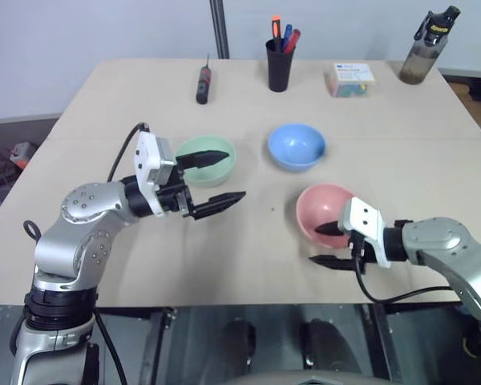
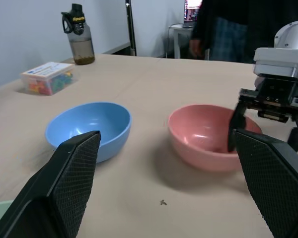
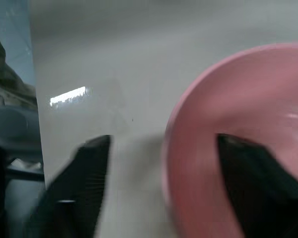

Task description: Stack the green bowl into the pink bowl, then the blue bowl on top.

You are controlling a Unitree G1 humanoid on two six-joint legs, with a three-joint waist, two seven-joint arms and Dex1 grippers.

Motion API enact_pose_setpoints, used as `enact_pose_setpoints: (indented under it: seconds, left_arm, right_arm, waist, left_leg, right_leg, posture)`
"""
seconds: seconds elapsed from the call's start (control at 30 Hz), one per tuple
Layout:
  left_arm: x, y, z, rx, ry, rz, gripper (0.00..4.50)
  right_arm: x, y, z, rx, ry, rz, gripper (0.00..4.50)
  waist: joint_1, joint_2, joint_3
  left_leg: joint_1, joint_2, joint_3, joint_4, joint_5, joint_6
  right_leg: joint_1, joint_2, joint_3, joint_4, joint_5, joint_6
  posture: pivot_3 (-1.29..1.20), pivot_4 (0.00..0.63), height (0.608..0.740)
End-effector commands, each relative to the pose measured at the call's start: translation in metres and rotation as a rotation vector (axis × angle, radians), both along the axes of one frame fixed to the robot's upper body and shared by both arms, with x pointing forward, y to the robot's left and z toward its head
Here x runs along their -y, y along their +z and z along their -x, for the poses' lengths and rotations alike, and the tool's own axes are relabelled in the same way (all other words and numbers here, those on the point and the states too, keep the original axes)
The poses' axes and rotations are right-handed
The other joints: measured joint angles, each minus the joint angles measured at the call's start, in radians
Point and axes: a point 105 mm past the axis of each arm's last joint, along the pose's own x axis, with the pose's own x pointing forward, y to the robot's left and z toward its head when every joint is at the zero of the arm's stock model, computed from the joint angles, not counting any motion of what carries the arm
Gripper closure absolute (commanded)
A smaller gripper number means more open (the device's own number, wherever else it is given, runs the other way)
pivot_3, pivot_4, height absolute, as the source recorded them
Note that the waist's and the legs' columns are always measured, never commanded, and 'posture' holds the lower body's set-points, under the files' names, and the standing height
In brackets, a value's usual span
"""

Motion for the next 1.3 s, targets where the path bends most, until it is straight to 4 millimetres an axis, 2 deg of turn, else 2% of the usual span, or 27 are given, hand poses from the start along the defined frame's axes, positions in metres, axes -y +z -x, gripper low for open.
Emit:
enact_pose_setpoints:
  seconds: [0.03,0.13,0.2,0.27,0.37,0.47,0.63,0.7,0.8,0.83,0.9,0.97,1.0,1.1,1.23,1.3]
  left_arm:
    - [-0.006,0.005,-0.009,0.069,0.110,-0.040,0.00]
    - [-0.014,0.005,-0.029,0.179,0.317,-0.131,0.00]
    - [-0.023,-0.001,-0.044,0.198,0.463,-0.250,0.00]
    - [-0.033,-0.014,-0.058,0.190,0.528,-0.473,0.00]
    - [-0.042,-0.023,-0.069,0.164,0.548,-0.626,0.00]
    - [-0.042,-0.034,-0.070,0.134,0.494,-0.717,0.00]
    - [-0.036,-0.045,-0.071,0.101,0.427,-0.751,0.00]
    - [-0.034,-0.047,-0.072,0.096,0.411,-0.752,0.40]
    - [-0.032,-0.048,-0.073,0.095,0.392,-0.753,1.23]
    - [-0.032,-0.048,-0.074,0.094,0.390,-0.749,1.67]
    - [-0.031,-0.048,-0.075,0.098,0.380,-0.754,2.25]
    - [-0.031,-0.048,-0.075,0.100,0.377,-0.756,3.09]
    - [-0.030,-0.048,-0.075,0.100,0.375,-0.755,3.65]
    - [-0.029,-0.048,-0.075,0.102,0.366,-0.754,4.38]
    - [-0.017,-0.037,-0.071,0.140,0.321,-0.704,4.38]
    - [0.006,-0.018,-0.060,0.247,0.222,-0.631,4.38]
  right_arm:
    - [-0.001,0.036,-0.012,0.203,-0.066,-0.108,0.01]
    - [0.000,0.052,-0.014,0.276,-0.072,-0.167,0.01]
    - [0.000,0.061,-0.011,0.298,-0.055,-0.204,0.01]
    - [0.003,0.072,-0.014,0.367,-0.065,-0.238,0.01]
    - [0.003,0.084,-0.016,0.453,-0.063,-0.249,0.01]
    - [0.005,0.090,-0.018,0.484,-0.068,-0.261,0.01]
    - [0.011,0.091,-0.019,0.503,-0.100,-0.244,0.01]
    - [0.016,0.091,-0.020,0.507,-0.122,-0.241,0.00]
    - [0.020,0.090,-0.020,0.510,-0.137,-0.231,0.00]
    - [0.021,0.090,-0.019,0.512,-0.143,-0.228,0.00]
    - [0.023,0.089,-0.019,0.514,-0.153,-0.226,0.00]
    - [0.024,0.088,-0.018,0.513,-0.161,-0.226,0.00]
    - [0.025,0.087,-0.019,0.512,-0.165,-0.224,0.00]
    - [0.026,0.086,-0.018,0.511,-0.173,-0.221,0.00]
    - [0.029,0.086,-0.018,0.518,-0.185,-0.217,0.00]
    - [0.034,0.087,-0.016,0.529,-0.204,-0.217,0.00]
  waist:
    - [0.000,0.000,0.000]
    - [0.002,0.000,0.000]
    - [0.004,0.000,0.000]
    - [0.005,-0.001,0.000]
    - [0.001,-0.001,0.001]
    - [-0.002,-0.001,0.001]
    - [0.000,-0.001,0.001]
    - [0.001,-0.001,0.001]
    - [0.001,-0.001,0.001]
    - [0.002,-0.001,0.001]
    - [0.001,-0.001,0.001]
    - [0.001,-0.001,0.001]
    - [0.000,-0.001,0.001]
    - [0.000,-0.001,0.001]
    - [0.000,-0.001,0.001]
    - [0.002,-0.001,0.001]
  left_leg:
    - [0.000,0.000,0.000,0.000,0.000,0.000]
    - [0.000,0.000,0.000,0.000,0.000,0.000]
    - [0.000,-0.001,0.000,0.000,0.000,0.000]
    - [0.000,-0.002,-0.001,0.000,0.000,0.000]
    - [0.000,-0.004,-0.001,0.000,0.000,0.001]
    - [0.000,-0.004,0.000,-0.001,0.000,0.000]
    - [-0.001,-0.003,0.000,-0.001,0.000,-0.001]
    - [-0.001,-0.002,-0.001,0.000,0.000,-0.001]
    - [-0.001,-0.003,-0.001,0.000,0.000,-0.001]
    - [-0.001,-0.003,-0.001,0.000,0.000,0.000]
    - [-0.001,-0.003,-0.001,0.000,0.000,0.000]
    - [-0.001,-0.003,-0.001,0.000,0.000,0.000]
    - [-0.001,-0.003,-0.001,0.000,0.000,0.000]
    - [-0.001,-0.003,-0.001,0.000,0.000,0.000]
    - [-0.001,-0.002,0.000,0.000,0.000,0.000]
    - [-0.001,-0.002,-0.001,0.000,0.000,0.000]
  right_leg:
    - [0.000,0.000,0.000,0.000,0.000,0.000]
    - [0.000,0.000,0.000,0.000,0.000,0.000]
    - [0.000,0.000,0.000,0.000,0.000,0.000]
    - [0.000,0.000,0.000,0.000,0.000,0.000]
    - [0.000,0.000,0.000,0.001,0.000,0.000]
    - [0.000,0.000,0.000,0.000,0.000,0.000]
    - [-0.001,0.000,0.000,0.000,0.000,0.000]
    - [-0.001,0.000,0.000,0.000,0.000,0.000]
    - [-0.001,0.000,-0.001,0.000,0.000,0.000]
    - [-0.001,0.000,0.000,0.000,0.000,0.000]
    - [-0.001,0.000,-0.001,0.001,0.000,0.000]
    - [-0.001,0.000,0.000,0.000,0.000,0.000]
    - [-0.001,0.000,0.000,0.000,0.000,0.000]
    - [-0.001,0.000,0.000,0.001,0.000,0.000]
    - [-0.001,0.000,0.000,0.001,0.000,0.000]
    - [-0.001,0.000,0.000,0.001,0.000,0.000]
  posture:
    - [0.00,0.150,0.740]
    - [0.00,0.150,0.740]
    - [0.00,0.150,0.740]
    - [0.00,0.150,0.740]
    - [0.00,0.150,0.740]
    - [0.00,0.150,0.740]
    - [0.00,0.150,0.740]
    - [0.00,0.150,0.740]
    - [0.00,0.150,0.740]
    - [0.00,0.150,0.740]
    - [0.00,0.150,0.740]
    - [0.00,0.150,0.740]
    - [0.00,0.150,0.740]
    - [0.00,0.150,0.740]
    - [0.00,0.150,0.740]
    - [0.00,0.150,0.740]
